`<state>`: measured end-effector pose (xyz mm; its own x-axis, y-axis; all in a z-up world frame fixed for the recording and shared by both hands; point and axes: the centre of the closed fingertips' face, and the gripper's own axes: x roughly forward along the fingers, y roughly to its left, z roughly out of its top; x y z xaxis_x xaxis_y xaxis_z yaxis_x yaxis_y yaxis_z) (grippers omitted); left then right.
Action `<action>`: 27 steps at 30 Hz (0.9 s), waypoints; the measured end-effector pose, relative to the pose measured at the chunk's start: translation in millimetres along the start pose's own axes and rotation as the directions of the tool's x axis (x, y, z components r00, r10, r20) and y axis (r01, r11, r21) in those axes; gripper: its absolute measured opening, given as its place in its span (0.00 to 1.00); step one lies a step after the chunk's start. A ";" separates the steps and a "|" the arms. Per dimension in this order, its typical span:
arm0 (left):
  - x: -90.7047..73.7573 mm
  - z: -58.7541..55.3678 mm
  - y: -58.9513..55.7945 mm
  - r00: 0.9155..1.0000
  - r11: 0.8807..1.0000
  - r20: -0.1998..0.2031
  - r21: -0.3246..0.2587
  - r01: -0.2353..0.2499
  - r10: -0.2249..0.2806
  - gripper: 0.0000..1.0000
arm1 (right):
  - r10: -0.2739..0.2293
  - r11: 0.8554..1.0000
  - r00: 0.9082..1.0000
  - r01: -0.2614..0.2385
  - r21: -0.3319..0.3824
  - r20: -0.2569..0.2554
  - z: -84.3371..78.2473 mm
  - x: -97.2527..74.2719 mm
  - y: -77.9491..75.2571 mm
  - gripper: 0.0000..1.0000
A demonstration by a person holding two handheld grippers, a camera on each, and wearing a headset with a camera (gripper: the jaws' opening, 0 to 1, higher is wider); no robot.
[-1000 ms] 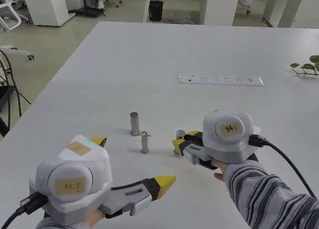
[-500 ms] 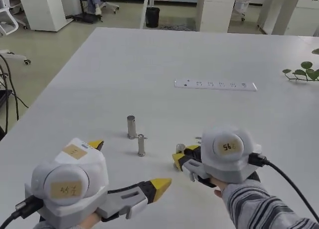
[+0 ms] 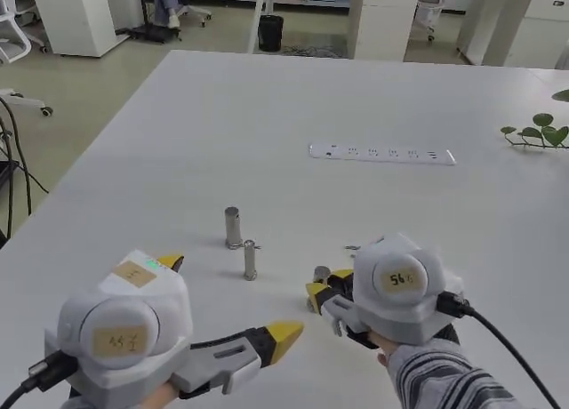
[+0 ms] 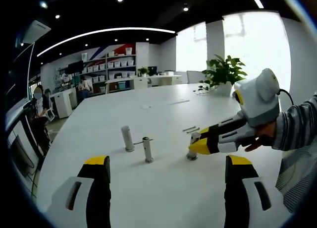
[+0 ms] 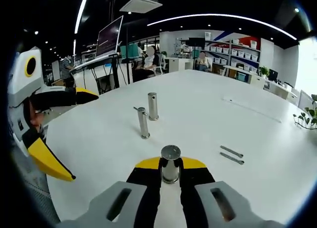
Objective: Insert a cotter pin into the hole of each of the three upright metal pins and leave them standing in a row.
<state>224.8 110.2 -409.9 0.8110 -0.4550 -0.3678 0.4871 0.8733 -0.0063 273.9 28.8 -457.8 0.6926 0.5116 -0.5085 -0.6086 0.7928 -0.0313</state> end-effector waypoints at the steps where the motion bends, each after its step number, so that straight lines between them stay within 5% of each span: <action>1: 0.1 -0.8 0.0 1.000 1.000 -0.002 -0.001 0.000 0.000 0.96 | -0.001 1.000 1.000 0.001 0.001 -0.001 -0.1 -0.2 -0.4 0.09; 5: 1.2 -4.2 -0.1 1.000 1.000 -0.007 0.004 -0.002 0.002 0.95 | 0.004 0.999 1.000 -0.005 0.037 0.007 -2.2 -0.5 -1.5 0.10; 8: 3.8 -6.0 -0.4 1.000 1.000 -0.018 0.014 -0.001 0.001 0.94 | 0.003 0.998 1.000 -0.004 0.059 0.027 -3.7 -3.7 -5.0 0.21; 13: 5.3 -5.0 -3.4 1.000 1.000 -0.013 0.022 0.009 -0.008 0.94 | 0.055 0.998 0.998 -0.057 0.038 0.031 -4.3 -15.7 -9.3 0.22; 15: 6.0 -4.8 -4.9 1.000 1.000 -0.012 0.022 0.013 -0.013 0.95 | 0.101 0.995 0.995 -0.102 0.016 0.015 -6.3 -21.1 -11.8 0.23; 17: 7.1 3.8 -6.2 0.999 1.000 0.038 -0.003 0.019 -0.019 0.95 | 0.120 0.993 0.993 -0.120 0.007 0.003 -7.6 -25.0 -18.2 0.23; 27: 8.1 -1.0 -6.6 1.000 0.999 -0.003 0.030 0.010 -0.010 0.96 | 0.181 0.975 0.978 -0.192 -0.110 -0.105 -2.1 -29.5 -58.3 0.22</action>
<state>227.8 101.0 -413.7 0.8050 -0.4634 -0.3704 0.5050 0.8629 0.0180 288.1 -33.2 -442.8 0.5265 0.6092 -0.5931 -0.7692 0.6384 -0.0272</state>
